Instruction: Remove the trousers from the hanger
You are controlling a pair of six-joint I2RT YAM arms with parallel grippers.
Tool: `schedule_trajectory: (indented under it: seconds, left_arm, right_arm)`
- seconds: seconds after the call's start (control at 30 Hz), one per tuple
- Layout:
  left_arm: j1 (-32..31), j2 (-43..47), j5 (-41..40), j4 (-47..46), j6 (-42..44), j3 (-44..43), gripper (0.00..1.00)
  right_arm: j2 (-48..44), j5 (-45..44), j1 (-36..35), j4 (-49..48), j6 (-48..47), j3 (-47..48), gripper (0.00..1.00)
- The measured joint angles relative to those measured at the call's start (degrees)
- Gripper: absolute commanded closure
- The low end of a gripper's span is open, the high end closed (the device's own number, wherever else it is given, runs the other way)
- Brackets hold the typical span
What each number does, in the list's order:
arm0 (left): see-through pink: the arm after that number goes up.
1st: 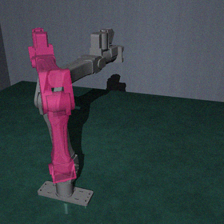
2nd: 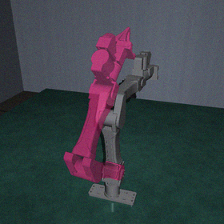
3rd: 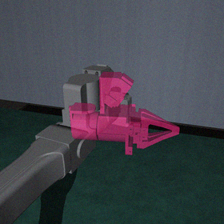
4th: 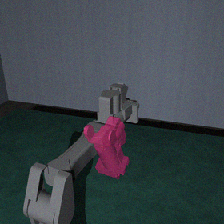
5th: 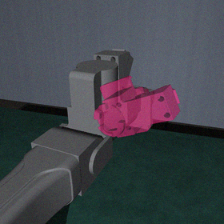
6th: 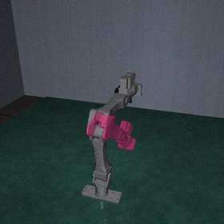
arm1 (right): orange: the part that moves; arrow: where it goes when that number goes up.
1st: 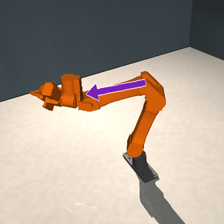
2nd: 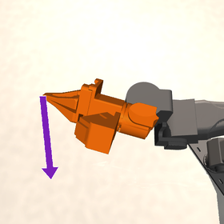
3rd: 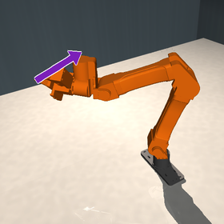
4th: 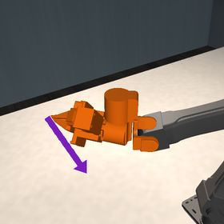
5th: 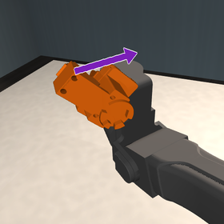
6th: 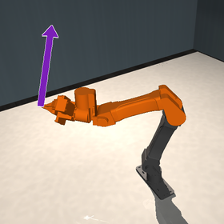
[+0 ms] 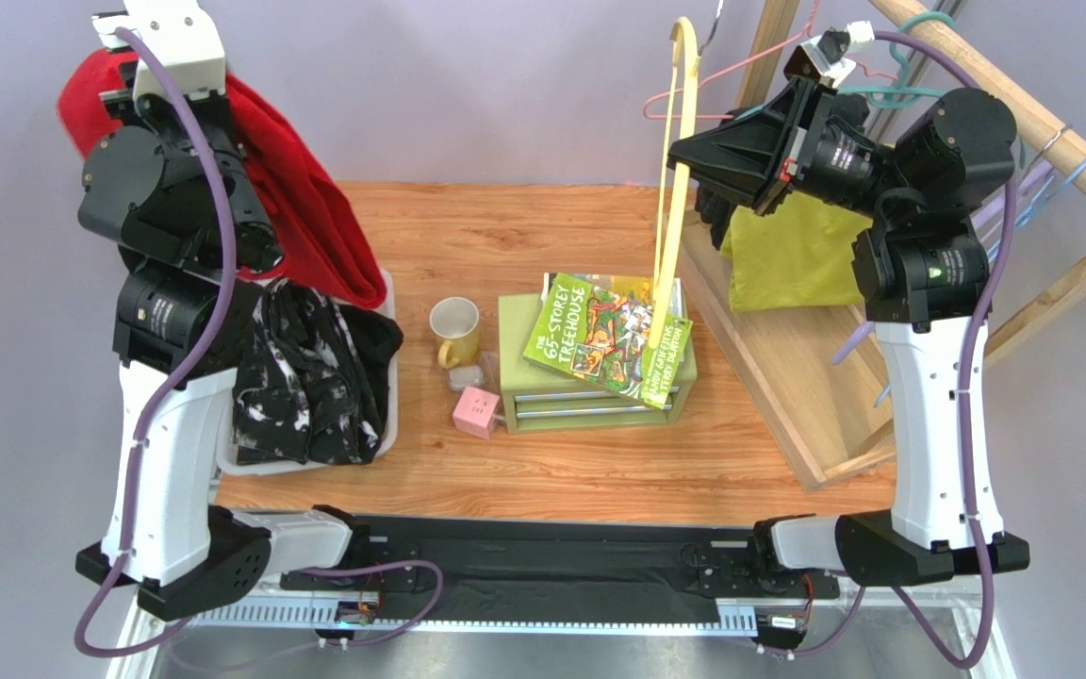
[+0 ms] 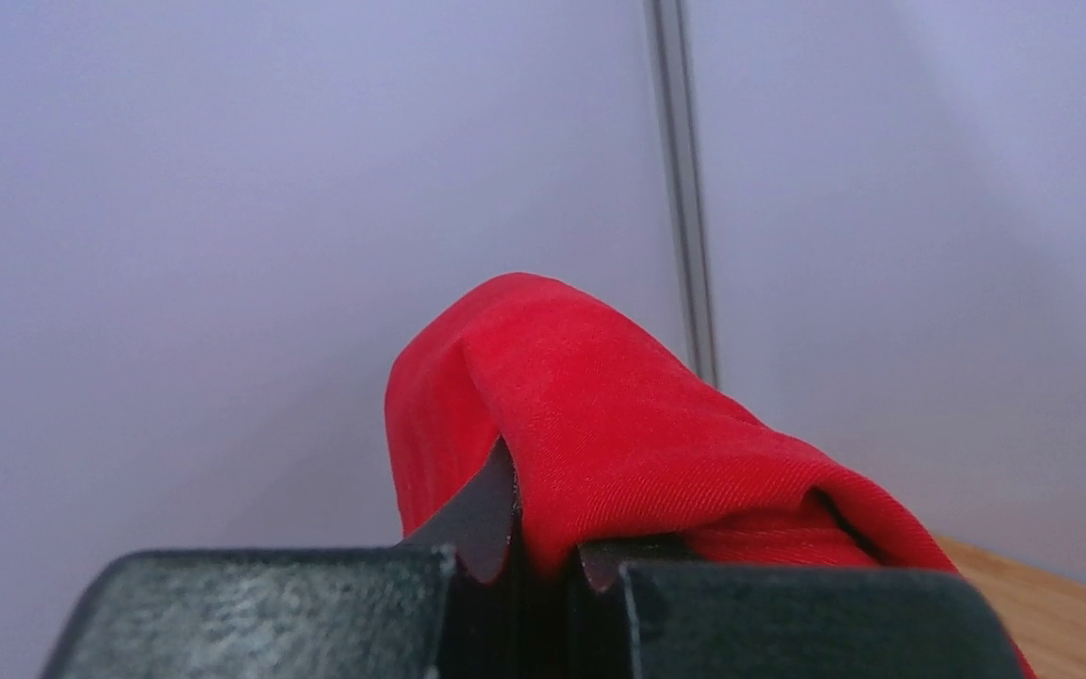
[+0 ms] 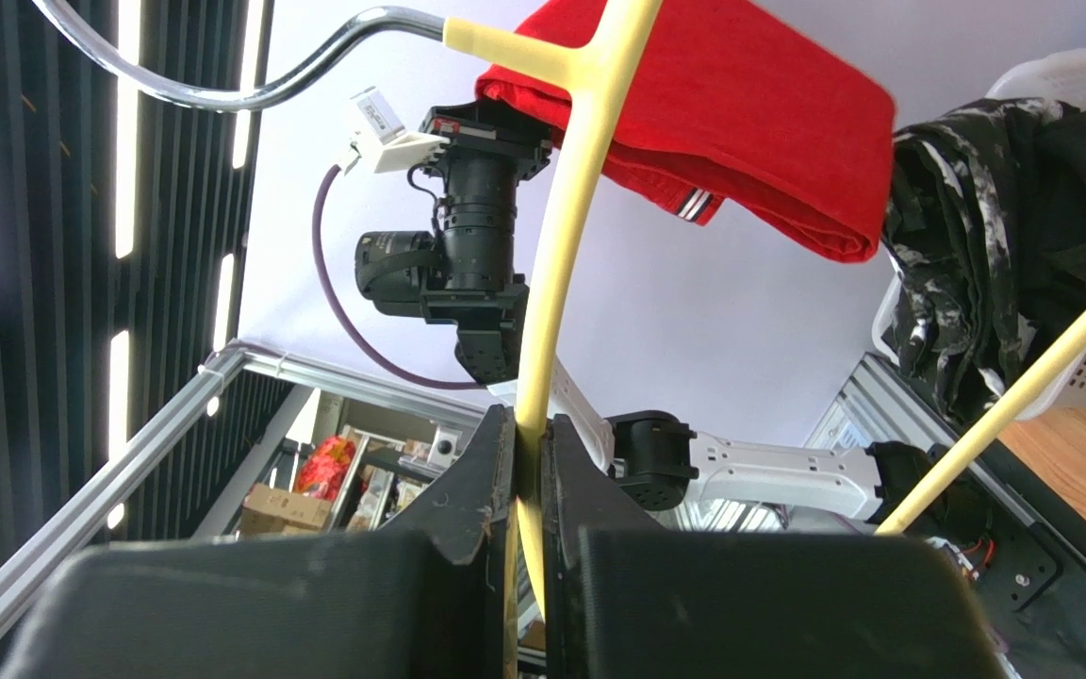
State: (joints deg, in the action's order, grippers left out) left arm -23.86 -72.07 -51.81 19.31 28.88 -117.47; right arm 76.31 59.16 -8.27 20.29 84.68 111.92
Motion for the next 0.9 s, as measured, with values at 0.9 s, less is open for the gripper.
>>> schedule_trajectory:
  seconds: [0.9]
  left_arm:
    - [11.1, 13.7, -6.8, 20.6, -16.3, 39.7, 1.00]
  right_arm:
    - [9.1, 3.5, -6.7, -4.4, 0.3, 8.5, 1.00]
